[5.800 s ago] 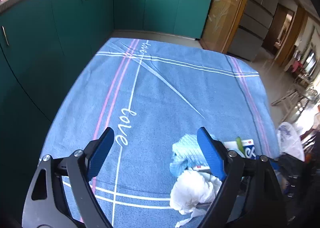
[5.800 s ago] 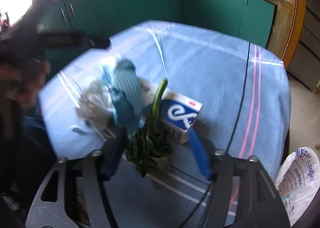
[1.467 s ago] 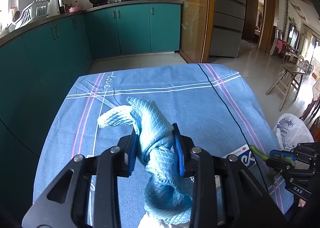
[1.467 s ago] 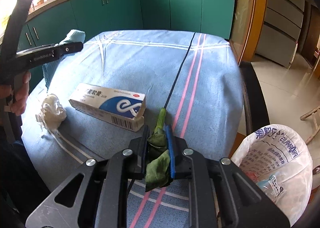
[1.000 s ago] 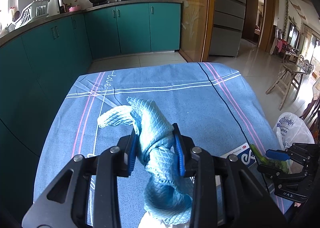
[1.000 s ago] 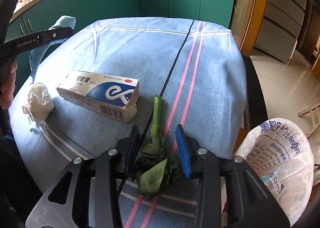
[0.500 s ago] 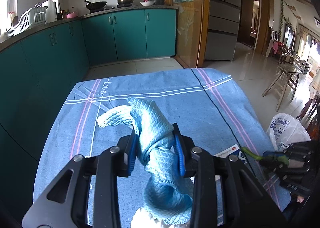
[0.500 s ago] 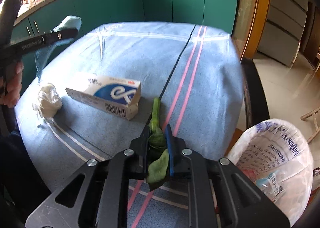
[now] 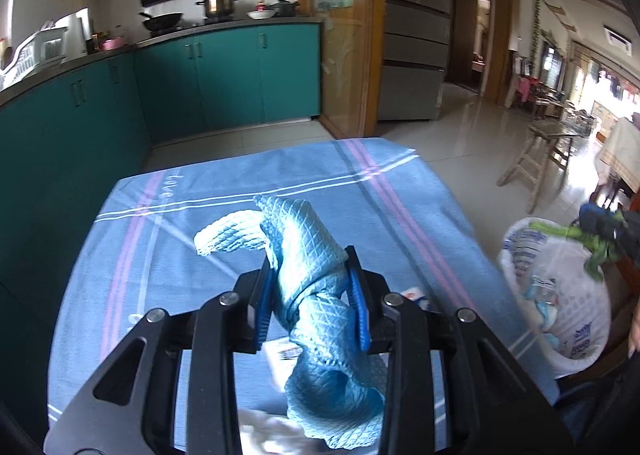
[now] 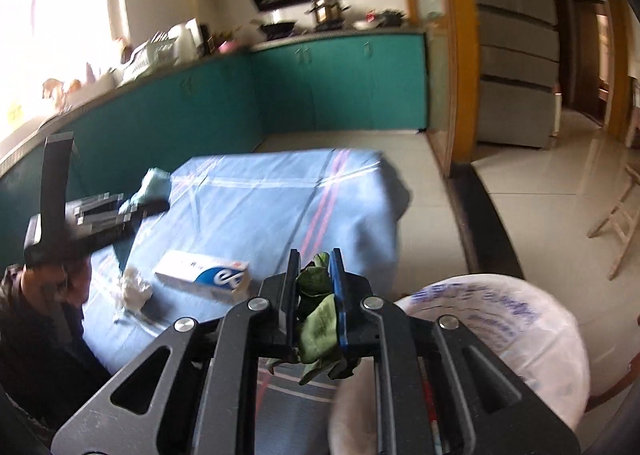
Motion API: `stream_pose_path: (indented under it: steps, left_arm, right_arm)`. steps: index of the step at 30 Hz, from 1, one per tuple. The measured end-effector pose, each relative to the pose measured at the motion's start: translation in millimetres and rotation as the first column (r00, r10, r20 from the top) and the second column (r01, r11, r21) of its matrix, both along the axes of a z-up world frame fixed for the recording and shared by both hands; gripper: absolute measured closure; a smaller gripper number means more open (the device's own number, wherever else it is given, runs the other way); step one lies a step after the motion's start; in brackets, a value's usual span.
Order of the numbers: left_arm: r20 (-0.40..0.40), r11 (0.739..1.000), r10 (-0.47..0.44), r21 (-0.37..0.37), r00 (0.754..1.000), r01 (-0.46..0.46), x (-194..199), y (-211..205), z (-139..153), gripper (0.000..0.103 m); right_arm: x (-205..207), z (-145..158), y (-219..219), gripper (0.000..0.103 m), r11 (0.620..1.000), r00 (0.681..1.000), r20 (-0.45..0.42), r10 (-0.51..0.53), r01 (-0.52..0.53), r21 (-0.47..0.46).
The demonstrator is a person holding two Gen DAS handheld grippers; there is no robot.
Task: Collect trash
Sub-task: 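Drop the mesh cloth from the left tool into the wastebasket while the right tool drops the scraps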
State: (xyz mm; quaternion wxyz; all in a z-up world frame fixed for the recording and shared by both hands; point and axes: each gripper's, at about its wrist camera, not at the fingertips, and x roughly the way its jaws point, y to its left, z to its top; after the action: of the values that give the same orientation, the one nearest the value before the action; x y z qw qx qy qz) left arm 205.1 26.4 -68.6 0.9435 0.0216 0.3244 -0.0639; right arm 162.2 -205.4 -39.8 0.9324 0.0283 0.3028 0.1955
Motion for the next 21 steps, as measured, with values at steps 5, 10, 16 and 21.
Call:
stream_pose_path:
  steps: [5,10,16,21]
  left_arm:
    - [-0.057,0.995,-0.102,-0.021,0.993,0.101,8,-48,0,0.07]
    - [-0.1,0.966,-0.255,-0.065,0.962,0.249,16,-120,1,0.07]
    - [-0.135,0.906,-0.423,-0.061,0.896,0.418,16,-215,-11,0.067]
    - [-0.143,0.873,-0.487,-0.094,0.861,0.478,7,-254,-24,0.034]
  right_arm:
    - [-6,9,-46,0.088,0.993,0.994,0.023,-0.109,0.108,0.039]
    - [-13,10,-90,0.088,0.971,0.973,0.032,-0.229,0.227,0.072]
    - [-23,8,-128,0.088,0.943,0.947,0.024,-0.321,0.317,0.104]
    - [-29,5,-147,0.088,0.925,0.93,0.016,-0.367,0.363,0.113]
